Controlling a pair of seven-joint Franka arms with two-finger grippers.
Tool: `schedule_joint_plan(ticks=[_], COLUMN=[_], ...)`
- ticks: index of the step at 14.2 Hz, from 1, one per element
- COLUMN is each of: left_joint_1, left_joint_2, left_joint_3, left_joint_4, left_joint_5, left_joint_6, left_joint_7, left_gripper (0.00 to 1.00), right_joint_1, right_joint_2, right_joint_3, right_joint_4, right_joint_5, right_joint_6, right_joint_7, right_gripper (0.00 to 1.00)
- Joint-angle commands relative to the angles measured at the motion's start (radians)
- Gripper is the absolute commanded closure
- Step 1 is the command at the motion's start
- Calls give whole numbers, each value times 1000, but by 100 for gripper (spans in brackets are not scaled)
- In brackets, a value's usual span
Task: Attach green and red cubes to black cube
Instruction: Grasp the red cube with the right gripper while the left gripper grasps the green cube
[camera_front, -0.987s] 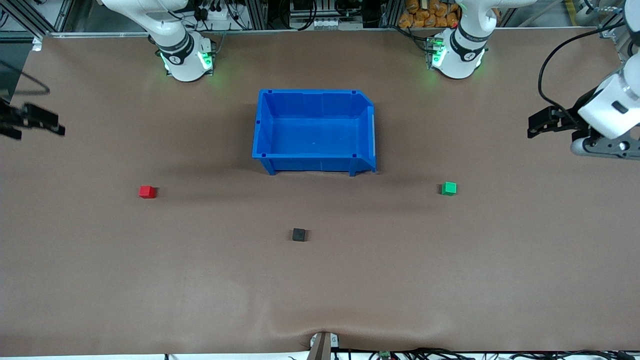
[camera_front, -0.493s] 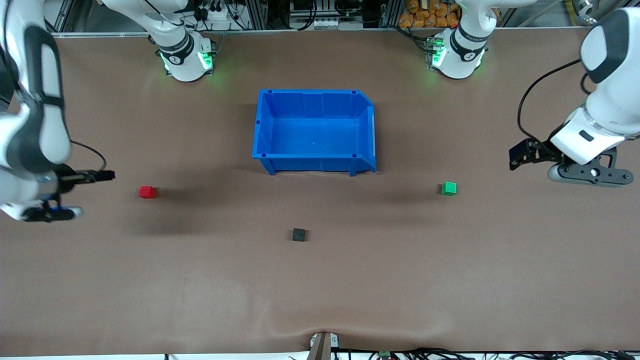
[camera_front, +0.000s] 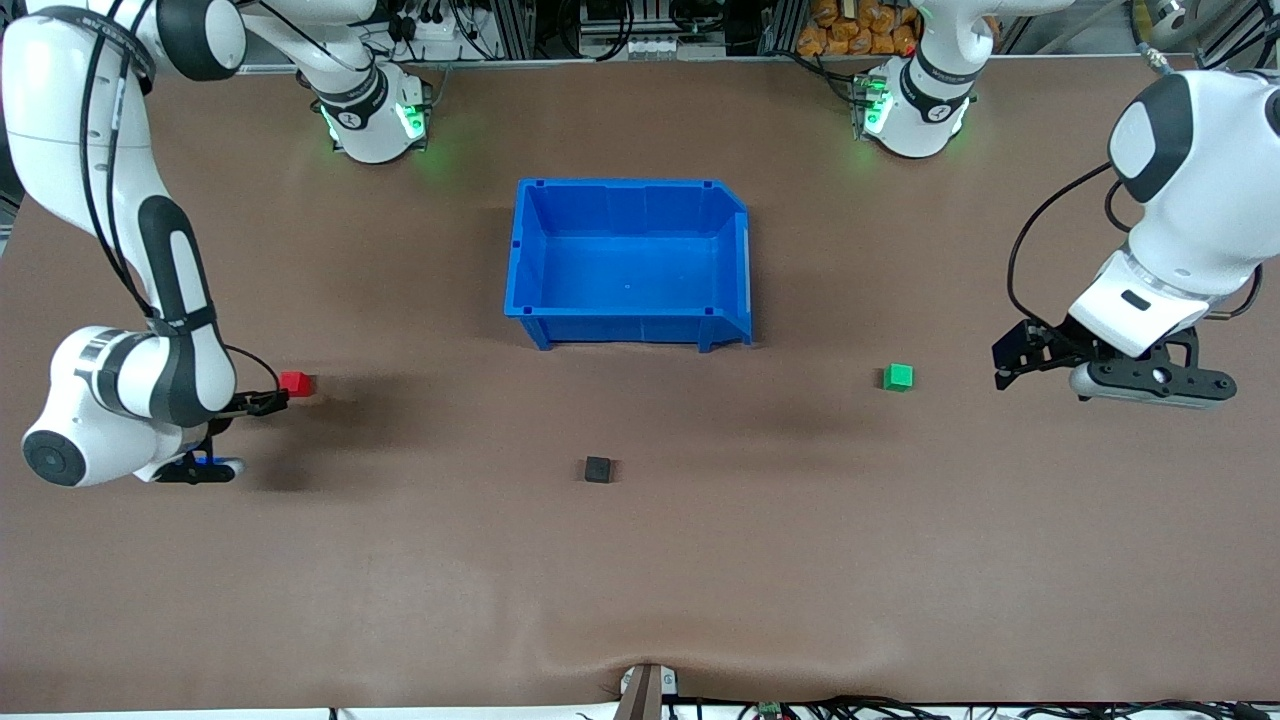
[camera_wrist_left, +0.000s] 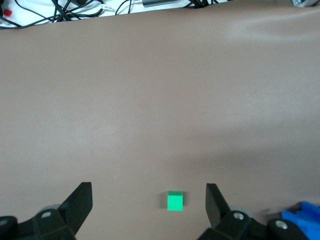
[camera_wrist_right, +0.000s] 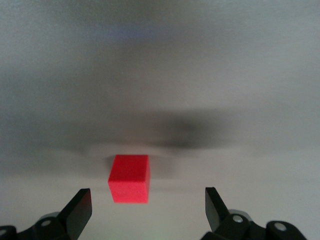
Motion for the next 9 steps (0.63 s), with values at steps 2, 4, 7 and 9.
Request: schedule_joint_plan(ticks=[2,4,7,9], left_joint_1=[-15,-41,-49,-49], left_joint_2=[81,148,197,221], left_joint_3=[-14,-23,-23,-23], left_joint_4=[64,81,75,67], left_joint_5=[0,5,6,23], left_joint_6=[14,15,15,14], left_joint_7=[-184,-189,-183,-181], left_gripper=[0,0,0,0], right_joint_1=[-5,1,9,13], right_joint_2=[19,22,22,21], right_joint_3=[8,8,8,10], right_joint_4=[-20,-45,-65,-61], right_joint_5=[65,66,66,66], right_joint_6=[3,23,17,8], right_joint_7=[16,14,19,132], right_gripper=[0,18,68,100])
